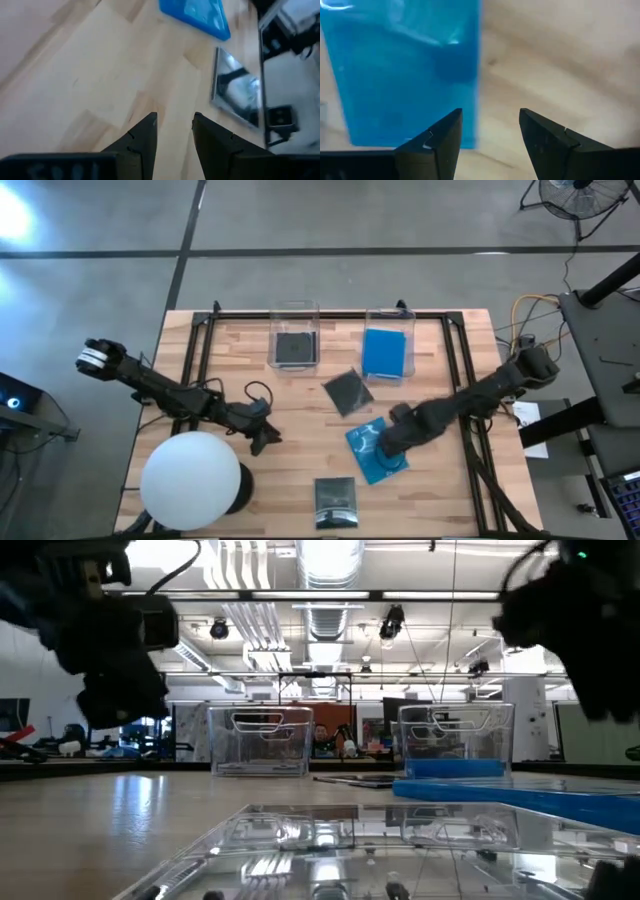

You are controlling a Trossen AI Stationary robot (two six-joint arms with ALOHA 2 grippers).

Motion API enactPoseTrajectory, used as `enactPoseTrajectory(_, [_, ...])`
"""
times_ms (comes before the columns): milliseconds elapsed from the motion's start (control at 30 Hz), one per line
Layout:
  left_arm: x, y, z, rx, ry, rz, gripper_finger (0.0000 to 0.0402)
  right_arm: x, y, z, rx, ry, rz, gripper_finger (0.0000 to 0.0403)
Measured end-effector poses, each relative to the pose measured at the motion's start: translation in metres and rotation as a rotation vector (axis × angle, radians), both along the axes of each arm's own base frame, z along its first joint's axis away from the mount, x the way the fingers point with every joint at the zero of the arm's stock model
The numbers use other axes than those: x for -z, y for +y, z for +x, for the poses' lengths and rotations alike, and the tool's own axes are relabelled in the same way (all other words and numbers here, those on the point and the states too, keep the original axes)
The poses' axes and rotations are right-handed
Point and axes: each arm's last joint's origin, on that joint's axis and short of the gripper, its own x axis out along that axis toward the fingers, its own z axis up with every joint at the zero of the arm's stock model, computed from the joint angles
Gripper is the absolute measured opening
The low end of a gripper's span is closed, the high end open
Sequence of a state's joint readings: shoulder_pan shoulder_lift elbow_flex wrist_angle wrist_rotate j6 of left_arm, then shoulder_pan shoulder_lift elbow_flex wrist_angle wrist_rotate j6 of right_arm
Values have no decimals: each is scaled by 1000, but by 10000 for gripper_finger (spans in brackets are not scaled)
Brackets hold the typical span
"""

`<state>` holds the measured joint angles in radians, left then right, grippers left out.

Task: Pick & place jewel cases by type
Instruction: Stack the blue CD case into the right transparent bin

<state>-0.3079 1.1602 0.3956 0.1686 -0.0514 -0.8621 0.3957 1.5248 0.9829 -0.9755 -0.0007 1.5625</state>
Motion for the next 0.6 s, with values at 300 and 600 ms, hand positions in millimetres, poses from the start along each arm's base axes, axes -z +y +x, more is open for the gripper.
enactPoseTrajectory(300, [3,34,74,32,69,24,106,37,-3,-48,503,-113,40,187])
enactPoseTrajectory(600, [18,-1,169,426,94,87,106,58,1,-47,273,-210,169,180])
